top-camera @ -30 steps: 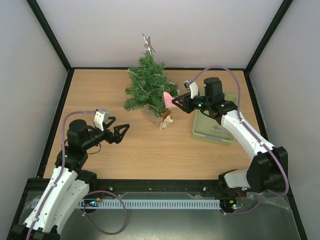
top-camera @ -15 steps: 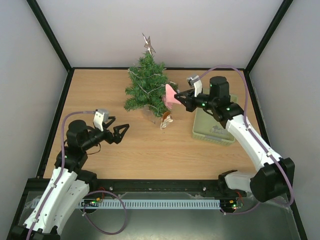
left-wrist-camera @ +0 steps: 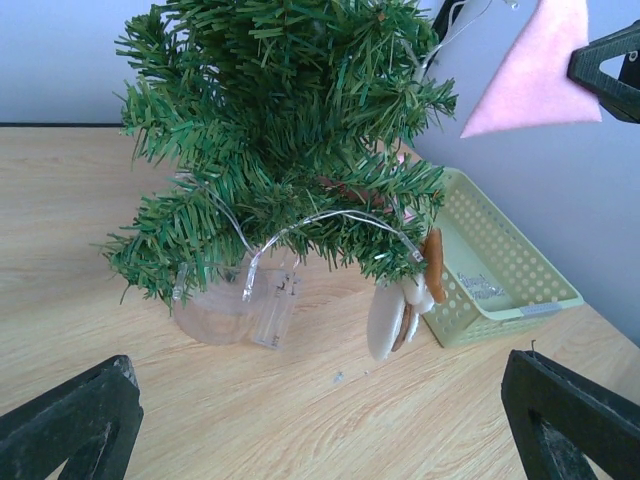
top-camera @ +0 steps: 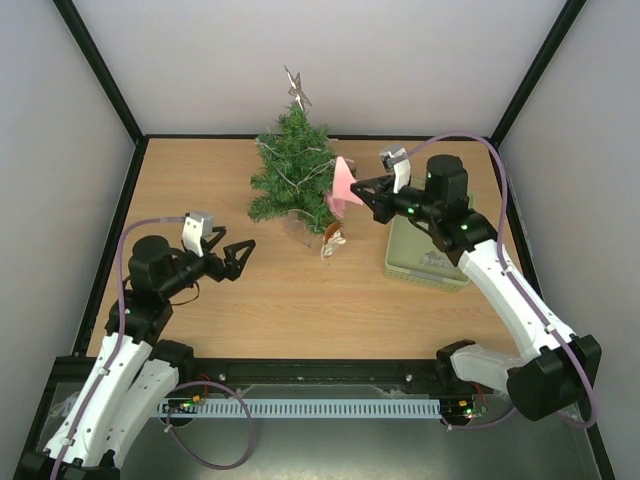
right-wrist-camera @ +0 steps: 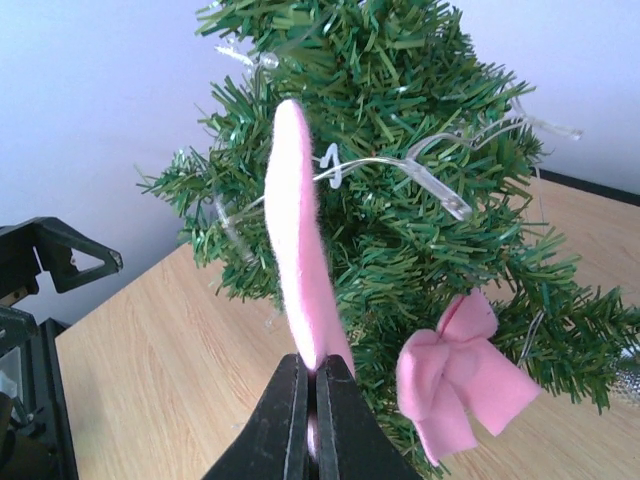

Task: Decorate the small christmas tree
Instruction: Hang the decoration item on the Christmas tree.

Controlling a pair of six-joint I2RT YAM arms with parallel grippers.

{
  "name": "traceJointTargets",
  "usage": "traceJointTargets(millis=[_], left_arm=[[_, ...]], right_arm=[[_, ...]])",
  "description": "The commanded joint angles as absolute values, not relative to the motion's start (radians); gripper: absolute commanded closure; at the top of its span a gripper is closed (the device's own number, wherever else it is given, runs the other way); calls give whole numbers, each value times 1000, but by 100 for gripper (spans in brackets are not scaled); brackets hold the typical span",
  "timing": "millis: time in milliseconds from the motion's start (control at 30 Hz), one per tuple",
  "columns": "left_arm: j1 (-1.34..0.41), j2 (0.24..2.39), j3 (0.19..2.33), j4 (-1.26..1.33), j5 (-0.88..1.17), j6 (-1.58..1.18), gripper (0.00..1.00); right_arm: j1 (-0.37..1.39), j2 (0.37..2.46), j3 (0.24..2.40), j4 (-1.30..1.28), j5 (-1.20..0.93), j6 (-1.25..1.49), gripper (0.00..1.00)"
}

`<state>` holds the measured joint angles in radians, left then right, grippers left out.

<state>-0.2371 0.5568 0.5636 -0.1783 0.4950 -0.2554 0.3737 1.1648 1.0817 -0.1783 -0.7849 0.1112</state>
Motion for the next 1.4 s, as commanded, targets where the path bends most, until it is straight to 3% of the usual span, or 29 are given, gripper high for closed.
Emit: traceJointTargets(millis=[0, 867, 1200, 1367], left_arm=[[-238, 552, 590, -192, 476, -261, 1], [-239, 529, 573, -190, 477, -267, 1], [-238, 536, 607, -181, 524, -274, 1], [-239, 560, 632, -144, 589, -303, 1]], right_arm=[[377, 1176, 1061, -117, -762, 144, 98], [423, 1340, 1232, -195, -795, 217, 98], [469, 1241, 1185, -121, -803, 300, 98], [513, 1179, 1173, -132, -710, 289, 98]])
